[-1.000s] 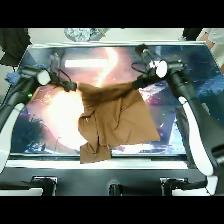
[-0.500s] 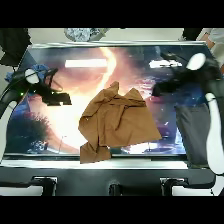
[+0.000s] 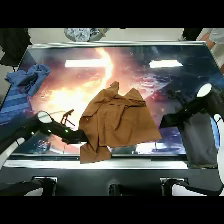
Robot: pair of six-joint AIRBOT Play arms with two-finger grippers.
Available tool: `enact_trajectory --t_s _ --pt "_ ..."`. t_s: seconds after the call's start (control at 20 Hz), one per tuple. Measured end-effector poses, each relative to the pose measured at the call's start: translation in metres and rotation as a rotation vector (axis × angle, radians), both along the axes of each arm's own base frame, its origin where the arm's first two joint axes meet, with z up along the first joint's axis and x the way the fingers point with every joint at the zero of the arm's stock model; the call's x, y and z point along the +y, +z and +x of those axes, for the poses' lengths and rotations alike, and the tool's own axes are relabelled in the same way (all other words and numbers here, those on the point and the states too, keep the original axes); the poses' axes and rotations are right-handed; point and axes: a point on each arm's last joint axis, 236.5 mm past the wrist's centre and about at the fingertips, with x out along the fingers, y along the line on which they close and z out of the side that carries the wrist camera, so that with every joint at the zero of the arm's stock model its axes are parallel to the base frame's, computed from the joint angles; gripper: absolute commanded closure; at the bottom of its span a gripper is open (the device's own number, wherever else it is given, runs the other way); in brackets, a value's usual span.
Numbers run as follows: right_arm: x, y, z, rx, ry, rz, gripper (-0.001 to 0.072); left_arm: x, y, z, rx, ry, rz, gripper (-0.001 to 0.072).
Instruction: Fold the shirts.
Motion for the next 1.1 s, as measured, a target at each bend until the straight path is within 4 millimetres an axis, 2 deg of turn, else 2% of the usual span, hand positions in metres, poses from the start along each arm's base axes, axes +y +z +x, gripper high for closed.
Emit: enact_trajectory --t_s 0.1,0.25,0.3,0.35,0.4,0.45,0.5,0.65,0.95,1.1 --pt "0.003 -0.009 -0.011 0.026 0.002 0.015 0.0120 -0.020 -0.004 -0.009 -0.013 -0.004 -0.030 0.0165" --pt "0.004 -0.017 -0.016 0.030 -0.002 0.019 0.0119 -0.038 -0.010 -0.017 -0.032 -0.016 -0.044 0.0168" --pt "0.004 -0.018 -0.015 0.026 -0.003 0.018 0.0118 -0.041 -0.013 -0.020 -0.032 -0.026 -0.042 0.0240" --pt "0.004 -0.019 -0.015 0.022 -0.005 0.017 0.0117 -0.044 -0.016 -0.022 -0.032 -0.032 -0.037 0.0386" --pt "0.004 -0.021 -0.015 0.019 -0.007 0.016 0.0103 -0.046 -0.019 -0.023 -0.035 -0.035 -0.031 0.0462" --pt "0.005 -0.022 -0.015 0.017 -0.010 0.018 0.0097 -0.047 -0.023 -0.024 -0.033 -0.038 -0.026 0.0587" --pt "0.005 -0.025 -0.016 0.019 -0.011 0.018 0.0096 -0.048 -0.025 -0.024 -0.035 -0.032 -0.023 0.0677" --pt "0.011 -0.036 -0.023 0.035 -0.031 0.039 0.0040 -0.050 -0.029 -0.019 -0.047 -0.017 -0.013 0.0679" --pt "0.027 -0.065 -0.028 0.044 -0.114 0.086 0.0043 -0.052 -0.021 -0.012 -0.091 -0.008 -0.020 0.0680" --pt "0.030 -0.067 -0.026 0.035 -0.124 0.104 0.0040 -0.053 -0.013 -0.009 -0.121 -0.013 -0.031 0.0680"
